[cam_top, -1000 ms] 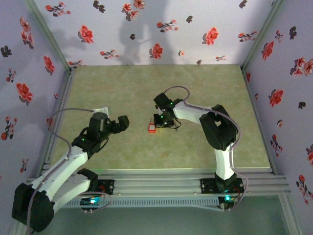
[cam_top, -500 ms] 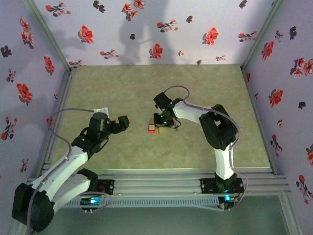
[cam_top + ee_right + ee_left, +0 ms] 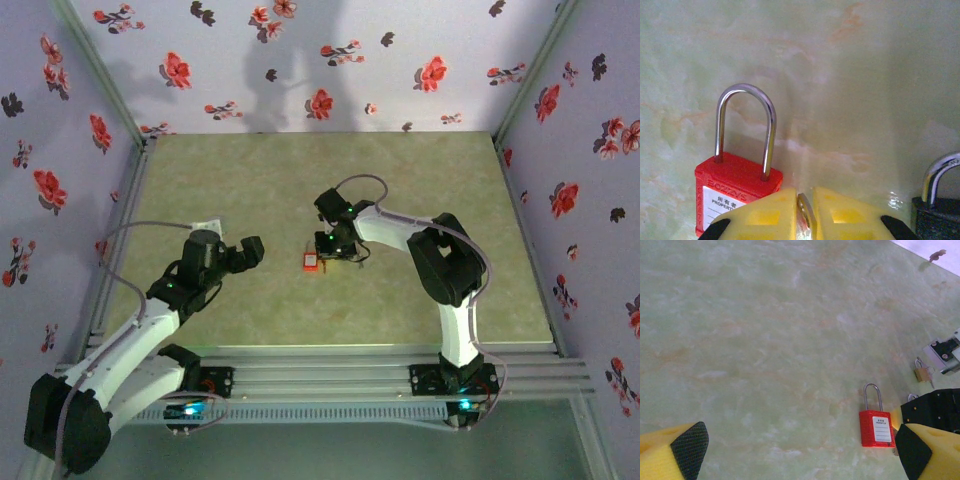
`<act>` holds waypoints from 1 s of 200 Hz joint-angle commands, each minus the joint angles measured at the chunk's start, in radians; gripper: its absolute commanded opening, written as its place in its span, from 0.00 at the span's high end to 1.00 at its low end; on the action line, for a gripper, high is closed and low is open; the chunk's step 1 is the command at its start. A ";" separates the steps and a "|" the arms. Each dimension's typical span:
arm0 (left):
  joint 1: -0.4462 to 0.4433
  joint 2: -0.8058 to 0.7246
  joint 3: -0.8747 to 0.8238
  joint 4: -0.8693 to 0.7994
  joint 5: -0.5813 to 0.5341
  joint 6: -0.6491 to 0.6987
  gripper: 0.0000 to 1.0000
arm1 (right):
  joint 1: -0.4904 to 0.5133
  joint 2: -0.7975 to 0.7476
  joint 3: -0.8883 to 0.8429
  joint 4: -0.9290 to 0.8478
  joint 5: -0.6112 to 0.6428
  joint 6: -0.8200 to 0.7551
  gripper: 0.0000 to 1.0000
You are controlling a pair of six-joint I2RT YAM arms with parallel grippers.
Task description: Lock with the key
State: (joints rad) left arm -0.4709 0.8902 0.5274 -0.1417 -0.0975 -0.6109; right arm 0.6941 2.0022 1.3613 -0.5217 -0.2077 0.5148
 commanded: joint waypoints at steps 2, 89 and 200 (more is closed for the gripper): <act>0.010 -0.012 -0.006 0.022 -0.020 0.013 0.00 | -0.005 -0.009 0.027 -0.035 0.030 -0.016 0.82; 0.011 -0.013 -0.005 0.020 -0.019 0.013 0.00 | -0.005 -0.070 0.050 -0.086 0.088 -0.040 0.76; 0.011 -0.012 0.012 -0.005 -0.021 -0.004 0.00 | -0.002 -0.447 -0.040 -0.079 0.271 -0.148 0.25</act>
State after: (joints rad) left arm -0.4709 0.8902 0.5270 -0.1425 -0.0975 -0.6113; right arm 0.6937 1.6691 1.3636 -0.6003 -0.0269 0.4175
